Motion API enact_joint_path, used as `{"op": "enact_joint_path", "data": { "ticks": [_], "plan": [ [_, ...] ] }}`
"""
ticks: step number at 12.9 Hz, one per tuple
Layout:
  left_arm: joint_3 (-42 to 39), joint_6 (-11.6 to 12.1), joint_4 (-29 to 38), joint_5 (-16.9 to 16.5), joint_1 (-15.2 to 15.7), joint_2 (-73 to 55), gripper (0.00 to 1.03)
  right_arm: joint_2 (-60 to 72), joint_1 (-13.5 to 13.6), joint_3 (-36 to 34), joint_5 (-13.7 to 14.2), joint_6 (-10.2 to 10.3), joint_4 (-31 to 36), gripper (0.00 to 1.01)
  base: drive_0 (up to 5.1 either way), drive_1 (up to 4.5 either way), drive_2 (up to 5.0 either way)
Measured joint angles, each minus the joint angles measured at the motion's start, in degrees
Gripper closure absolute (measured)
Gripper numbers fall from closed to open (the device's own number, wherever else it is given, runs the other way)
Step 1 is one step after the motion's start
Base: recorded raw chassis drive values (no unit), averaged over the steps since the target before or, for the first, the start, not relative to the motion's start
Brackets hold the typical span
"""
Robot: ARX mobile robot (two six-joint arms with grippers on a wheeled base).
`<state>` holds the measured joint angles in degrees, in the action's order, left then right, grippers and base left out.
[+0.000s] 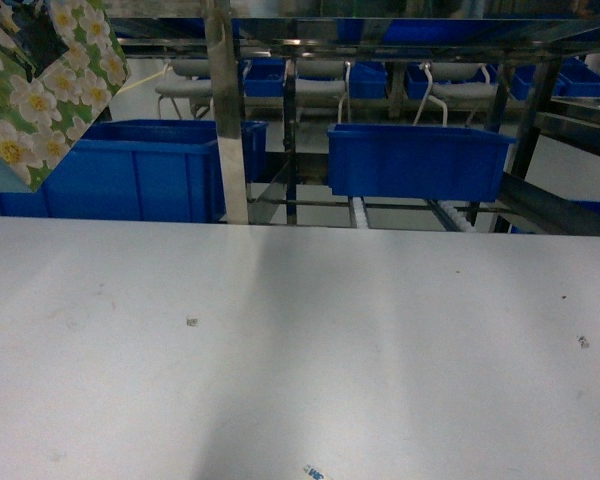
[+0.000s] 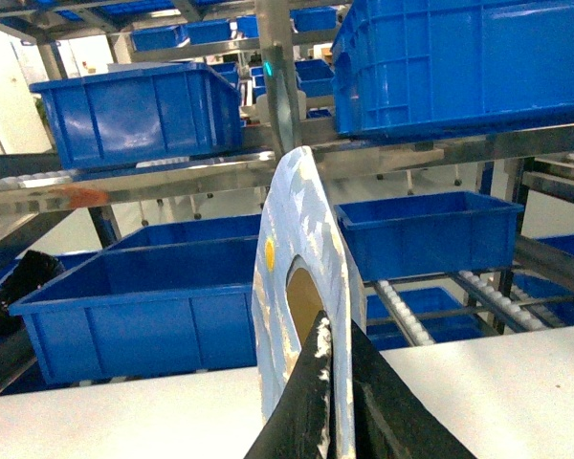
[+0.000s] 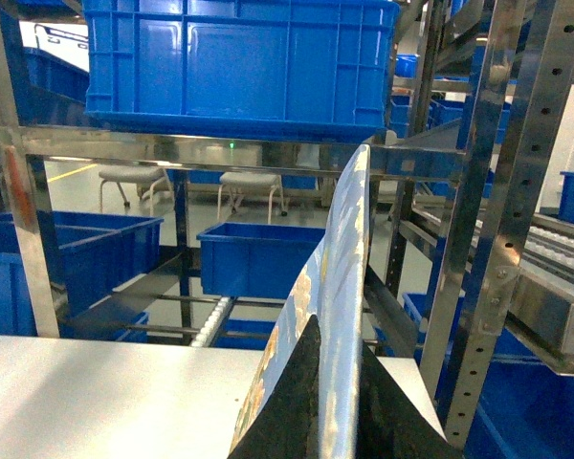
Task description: Move flower gift bag to table near conveyor
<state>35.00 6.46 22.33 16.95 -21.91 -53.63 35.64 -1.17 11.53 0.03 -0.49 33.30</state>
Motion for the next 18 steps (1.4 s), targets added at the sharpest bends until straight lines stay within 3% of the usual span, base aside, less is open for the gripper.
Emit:
{"op": "enact_joint_path", "data": {
  "ticks": [2, 7, 9, 12, 18],
  "plan": [
    [0.0, 0.0, 0.0, 0.0, 0.0, 0.0, 1.01, 7.1, 0.04, -0.15, -0.28, -0.46, 6.4, 0.98, 0.0, 0.0, 0.0],
    [0.0, 0.0, 0.0, 0.0, 0.0, 0.0, 1.01, 41.83, -1.29, 3.06, -5.29, -0.44, 33.48, 0.98, 0.0, 0.0, 0.0],
    [0.0, 0.02, 0.0, 0.0, 0.0, 0.0, 1.01, 54.1, -1.86, 4.92, -6.12, -0.42, 39.06, 0.98, 0.0, 0.0, 0.0],
    [0.0, 0.02, 0.0, 0.0, 0.0, 0.0, 1.01, 68.32, -1.38, 7.26, -8.46, -0.66, 39.89, 0.98, 0.0, 0.0, 0.0],
    [0.0, 0.0, 0.0, 0.0, 0.0, 0.0, 1.01, 78.18, -2.34, 10.75, -7.72, -2.36, 40.65, 0.98, 0.0, 0.0, 0.0]
  ]
}}
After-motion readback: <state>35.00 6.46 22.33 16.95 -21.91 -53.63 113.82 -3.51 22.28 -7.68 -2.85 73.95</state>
